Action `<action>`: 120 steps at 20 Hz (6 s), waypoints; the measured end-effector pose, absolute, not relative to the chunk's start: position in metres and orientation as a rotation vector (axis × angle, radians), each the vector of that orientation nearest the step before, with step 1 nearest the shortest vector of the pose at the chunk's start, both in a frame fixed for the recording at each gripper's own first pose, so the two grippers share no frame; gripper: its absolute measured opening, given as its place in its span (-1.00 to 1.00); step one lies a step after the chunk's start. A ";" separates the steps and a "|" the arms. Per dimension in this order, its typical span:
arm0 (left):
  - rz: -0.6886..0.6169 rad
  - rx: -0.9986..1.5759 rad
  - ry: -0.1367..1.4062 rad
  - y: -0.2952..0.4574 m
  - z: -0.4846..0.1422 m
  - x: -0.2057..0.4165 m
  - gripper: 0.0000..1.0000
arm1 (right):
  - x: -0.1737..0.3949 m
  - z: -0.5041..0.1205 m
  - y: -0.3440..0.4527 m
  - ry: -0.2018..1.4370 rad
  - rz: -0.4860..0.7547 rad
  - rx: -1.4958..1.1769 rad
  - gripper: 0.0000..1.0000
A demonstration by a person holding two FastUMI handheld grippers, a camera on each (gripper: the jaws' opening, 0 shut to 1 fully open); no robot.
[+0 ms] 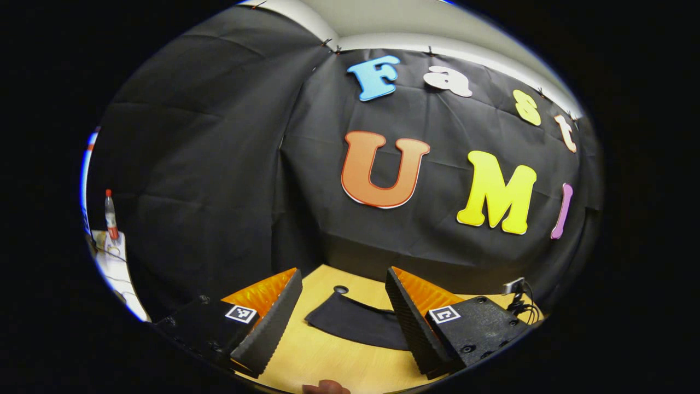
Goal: Grasp the waist and the cuffs of the jeans and fold them to make the two legs overlap; first hold the waist and fold one-third of the jeans toward the cuffs, then hold the cuffs and fold the remaining one-third in the same direction to finish folding.
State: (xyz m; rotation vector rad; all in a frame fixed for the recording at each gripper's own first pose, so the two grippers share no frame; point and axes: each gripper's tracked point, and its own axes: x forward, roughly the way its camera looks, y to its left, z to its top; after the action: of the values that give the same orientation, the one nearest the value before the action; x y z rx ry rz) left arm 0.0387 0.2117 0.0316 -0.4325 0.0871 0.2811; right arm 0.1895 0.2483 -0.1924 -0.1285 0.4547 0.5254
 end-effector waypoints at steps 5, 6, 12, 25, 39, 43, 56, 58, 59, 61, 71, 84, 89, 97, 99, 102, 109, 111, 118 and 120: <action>0.233 -0.767 0.237 0.192 -0.043 0.074 0.98 | 0.181 -0.094 0.197 0.235 0.492 -0.121 0.87; 0.233 -0.803 0.262 0.189 -0.057 0.082 0.98 | 0.180 -0.080 0.182 0.213 0.472 -0.115 0.94; 0.255 -1.001 0.471 0.175 -0.145 0.115 0.98 | 0.169 -0.020 0.069 0.147 0.263 -0.014 0.87; 0.383 -1.277 0.630 0.191 -0.218 0.168 0.95 | 0.144 0.019 -0.087 0.147 -0.061 0.104 0.94; 0.426 -1.662 0.473 0.197 -0.242 0.207 -0.42 | 0.135 0.006 -0.112 0.195 -0.118 0.143 0.94; 0.434 -1.633 0.492 0.197 -0.242 0.202 -0.92 | 0.132 0.008 -0.116 0.193 -0.120 0.142 0.87; 0.321 -1.212 0.384 0.165 -0.124 0.217 -0.94 | 0.108 0.018 -0.153 0.165 -0.172 0.157 0.97; 0.268 -1.122 0.350 0.138 -0.091 0.225 -0.94 | 0.103 0.019 -0.160 0.165 -0.189 0.153 0.97; 0.243 -1.095 0.339 0.124 -0.077 0.225 -0.94 | 0.100 0.019 -0.165 0.160 -0.197 0.155 0.97; 0.207 -1.064 0.317 0.095 -0.054 0.227 -0.94 | 0.088 0.020 -0.177 0.154 -0.216 0.160 0.97; -0.102 -0.829 0.338 -0.078 0.000 0.225 -0.94 | 0.037 0.021 -0.232 0.138 -0.332 0.176 0.97; -0.228 -0.605 0.611 -0.223 -0.100 0.183 -0.94 | -0.016 0.017 -0.283 0.143 -0.475 0.187 0.97; -0.197 -0.536 0.671 -0.235 -0.130 0.181 -0.92 | -0.019 0.016 -0.286 0.144 -0.486 0.192 0.97; -0.368 -0.509 0.537 -0.255 -0.084 0.170 1.00 | -0.016 0.016 -0.283 0.141 -0.478 0.200 0.97; -0.388 -0.445 0.500 -0.260 -0.073 0.169 0.98 | -0.014 0.019 -0.280 0.134 -0.469 0.202 0.97; -0.398 -0.418 0.468 -0.257 -0.066 0.170 0.97 | -0.015 0.020 -0.274 0.133 -0.455 0.200 0.98; -0.325 -0.427 0.384 -0.212 -0.028 0.165 0.98 | -0.015 0.027 -0.269 0.109 -0.434 0.211 0.97; -0.277 -0.375 0.317 -0.179 -0.005 0.163 0.97 | -0.002 0.029 -0.261 0.095 -0.402 0.227 0.89; -0.050 -0.232 0.089 -0.041 0.094 0.125 0.96 | 0.088 0.043 -0.172 0.042 -0.164 0.260 1.00; 0.022 -0.225 0.061 -0.009 0.109 0.107 0.96 | 0.110 0.048 -0.131 0.029 -0.075 0.254 0.98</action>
State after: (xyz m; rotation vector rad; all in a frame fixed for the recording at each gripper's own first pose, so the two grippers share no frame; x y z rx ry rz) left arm 0.1068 -0.0090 0.1095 -0.2246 0.0613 0.0217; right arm 0.1095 -0.1310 0.0476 0.2543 0.0294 -0.0751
